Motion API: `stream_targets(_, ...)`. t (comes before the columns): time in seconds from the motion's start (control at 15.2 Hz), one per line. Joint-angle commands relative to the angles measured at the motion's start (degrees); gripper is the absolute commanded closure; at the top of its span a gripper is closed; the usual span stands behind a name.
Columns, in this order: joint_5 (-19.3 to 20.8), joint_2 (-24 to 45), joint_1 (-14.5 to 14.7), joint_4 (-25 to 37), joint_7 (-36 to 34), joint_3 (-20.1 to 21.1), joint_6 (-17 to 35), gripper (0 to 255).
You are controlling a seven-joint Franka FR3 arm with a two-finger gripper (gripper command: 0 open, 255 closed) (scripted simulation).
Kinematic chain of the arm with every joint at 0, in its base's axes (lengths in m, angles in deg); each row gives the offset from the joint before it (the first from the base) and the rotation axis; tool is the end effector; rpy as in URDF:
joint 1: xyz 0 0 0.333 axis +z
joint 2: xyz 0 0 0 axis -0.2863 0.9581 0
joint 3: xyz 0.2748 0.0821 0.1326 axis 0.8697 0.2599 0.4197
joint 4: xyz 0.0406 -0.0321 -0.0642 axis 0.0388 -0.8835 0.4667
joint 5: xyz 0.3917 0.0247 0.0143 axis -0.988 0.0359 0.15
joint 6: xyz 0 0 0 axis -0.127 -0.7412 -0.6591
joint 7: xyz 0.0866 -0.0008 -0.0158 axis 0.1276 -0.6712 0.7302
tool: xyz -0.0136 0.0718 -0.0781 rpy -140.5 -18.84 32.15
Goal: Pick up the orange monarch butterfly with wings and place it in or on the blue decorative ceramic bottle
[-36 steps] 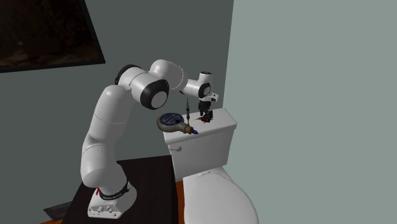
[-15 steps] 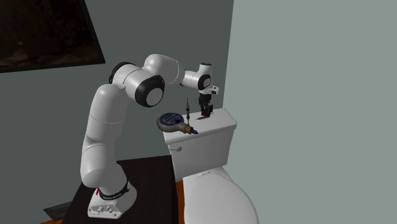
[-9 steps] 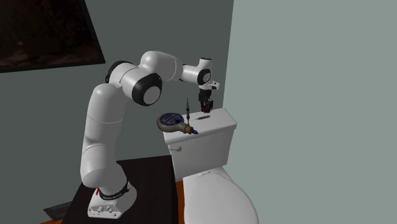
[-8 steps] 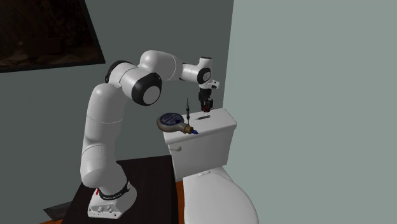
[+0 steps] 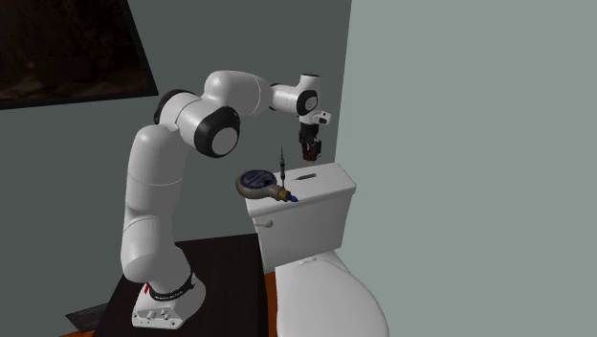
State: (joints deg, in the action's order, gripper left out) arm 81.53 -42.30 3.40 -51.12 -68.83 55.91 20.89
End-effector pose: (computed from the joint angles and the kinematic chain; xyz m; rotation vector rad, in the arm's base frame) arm 0.5055 0.4324 0.4320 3.0518 0.5885 -0.0061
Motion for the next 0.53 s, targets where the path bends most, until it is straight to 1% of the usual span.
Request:
stream_targets(0.0, -0.2, -0.4, 0.0, 1.0, 0.1, 0.1, -1.3, 255)
stream_targets(0.46, -0.7, -1.0, 0.3, 5.5, 0.6, 0.4, -6.4, 255)
